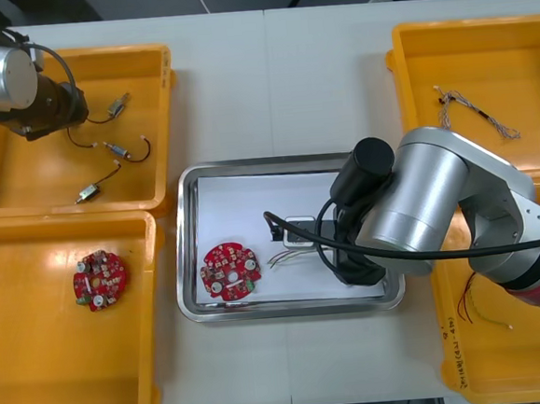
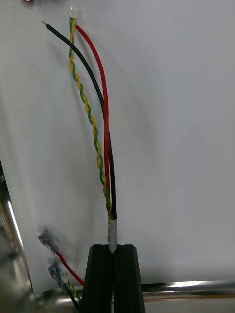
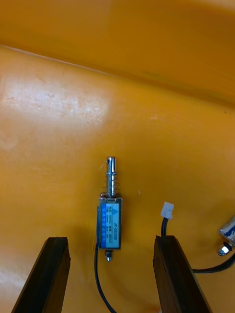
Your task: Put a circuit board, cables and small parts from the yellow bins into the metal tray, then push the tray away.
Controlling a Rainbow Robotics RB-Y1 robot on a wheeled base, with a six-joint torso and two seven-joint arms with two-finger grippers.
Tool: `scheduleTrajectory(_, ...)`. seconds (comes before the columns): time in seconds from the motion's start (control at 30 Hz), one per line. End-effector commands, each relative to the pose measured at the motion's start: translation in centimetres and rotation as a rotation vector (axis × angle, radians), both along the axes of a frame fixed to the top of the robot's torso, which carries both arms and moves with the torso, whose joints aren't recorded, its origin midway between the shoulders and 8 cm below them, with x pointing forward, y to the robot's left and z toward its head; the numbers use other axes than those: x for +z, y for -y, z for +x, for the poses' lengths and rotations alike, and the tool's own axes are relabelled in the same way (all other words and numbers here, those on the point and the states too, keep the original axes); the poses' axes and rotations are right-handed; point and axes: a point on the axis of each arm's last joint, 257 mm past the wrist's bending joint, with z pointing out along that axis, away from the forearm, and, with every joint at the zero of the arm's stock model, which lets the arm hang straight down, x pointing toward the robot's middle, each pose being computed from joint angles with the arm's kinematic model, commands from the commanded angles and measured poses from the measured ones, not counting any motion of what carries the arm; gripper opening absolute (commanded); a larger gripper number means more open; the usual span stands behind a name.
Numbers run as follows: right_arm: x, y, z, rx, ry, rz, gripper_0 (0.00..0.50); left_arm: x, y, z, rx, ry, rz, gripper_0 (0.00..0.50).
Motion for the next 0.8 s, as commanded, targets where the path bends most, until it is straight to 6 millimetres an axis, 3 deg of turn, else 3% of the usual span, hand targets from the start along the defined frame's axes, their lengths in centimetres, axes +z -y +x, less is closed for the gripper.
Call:
scheduleTrajectory(0.03,0.4,-1.7,0.4,0.062,0.028,0.001,0.0,2.6,1.5,1.9,-0.124,0.045,0.122,0.5)
scheduleTrajectory(0.2,0.2,-1.4,0.4,0.057,0.024,-0.007,0.0,2.5,1.5,1.9,-0.125,0.044,0.124,0.5)
scheduleTrajectory(0.27,0.2,-1.3,0.4,0.055,0.024,-0.01,0.098,2.4,1.5,2.0,-0.128,0.05,0.123,0.5)
scheduleTrajectory(0.3,0.2,-1.2,0.4,0.053,0.024,-0.01,0.098,2.3,1.5,2.1,-0.128,0.054,0.123,0.5)
scheduleTrajectory(0.33,0.2,-1.1,0.5,0.049,0.026,-0.01,0.372,2.4,1.5,2.2,-0.129,0.058,0.123,0.5)
scheduleTrajectory(0.37,0.1,-1.0,0.5,0.044,0.026,-0.013,0.5,2.3,1.6,2.3,-0.131,0.062,0.125,0.5)
scheduleTrajectory(0.8,0.8,-0.3,1.5,0.027,0.065,-0.028,0.5,1.9,1.8,2.9,-0.144,0.084,0.153,0.5)
